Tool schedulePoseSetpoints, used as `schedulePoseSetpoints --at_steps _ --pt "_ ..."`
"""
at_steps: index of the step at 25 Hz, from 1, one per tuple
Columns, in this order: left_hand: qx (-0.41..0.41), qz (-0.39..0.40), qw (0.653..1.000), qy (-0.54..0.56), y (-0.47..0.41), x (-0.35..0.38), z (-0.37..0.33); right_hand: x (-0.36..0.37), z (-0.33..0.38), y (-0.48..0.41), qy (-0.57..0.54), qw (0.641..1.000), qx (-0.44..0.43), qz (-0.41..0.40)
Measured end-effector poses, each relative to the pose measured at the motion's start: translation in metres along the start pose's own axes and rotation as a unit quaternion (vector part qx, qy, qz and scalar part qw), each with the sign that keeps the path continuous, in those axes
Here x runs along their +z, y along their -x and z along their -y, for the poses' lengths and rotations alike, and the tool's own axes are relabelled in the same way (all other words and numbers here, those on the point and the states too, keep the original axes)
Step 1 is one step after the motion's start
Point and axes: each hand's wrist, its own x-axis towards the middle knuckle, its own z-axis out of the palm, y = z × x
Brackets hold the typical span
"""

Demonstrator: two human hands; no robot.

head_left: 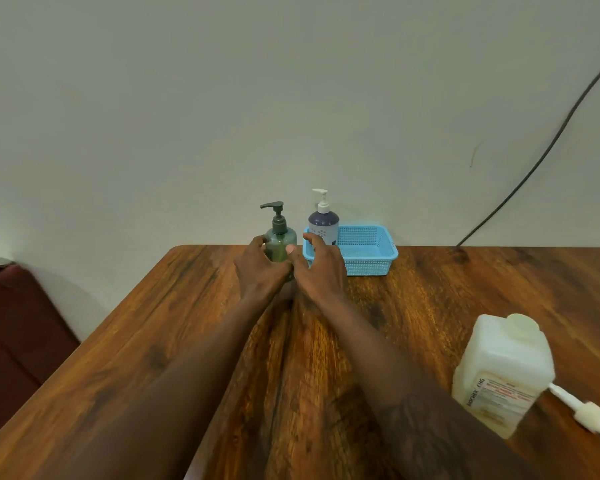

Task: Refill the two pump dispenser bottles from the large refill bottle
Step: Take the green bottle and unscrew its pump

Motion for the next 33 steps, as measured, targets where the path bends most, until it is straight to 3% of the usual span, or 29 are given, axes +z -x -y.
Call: schedulePoseSetpoints --at_steps 5,13,18,22,24,28,33 --pt "0.023 0.020 0.999 0.009 0.048 -0.025 -0.031 -0.050 0.027 0.032 -0.050 0.998 -0.038 0.012" --pt "0.056 0.095 0.994 -0.010 0.145 -0.053 -0.100 -0.145 0.051 0.098 -0.006 0.995 -0.032 -0.093" --pt "0.037 0.236 0.971 0.004 0.186 -0.071 -0.126 -0.188 0.032 0.133 0.016 0.998 -0.064 -0.002" --pt "0.040 0.246 0.968 0.017 0.216 -0.077 -0.137 -0.228 0.025 0.154 -0.026 0.990 -0.068 0.117" --pt "0.055 0.233 0.971 0.006 0.229 -0.076 -0.143 -0.237 0.025 0.166 -0.024 0.991 -0.056 0.116" --pt "0.064 0.242 0.968 -0.004 0.242 -0.073 -0.145 -0.241 0.026 0.182 0.010 0.999 -0.010 0.033" --pt "0.028 0.294 0.955 0.024 0.244 -0.074 -0.136 -0.248 0.026 0.185 -0.051 0.992 0.009 0.116"
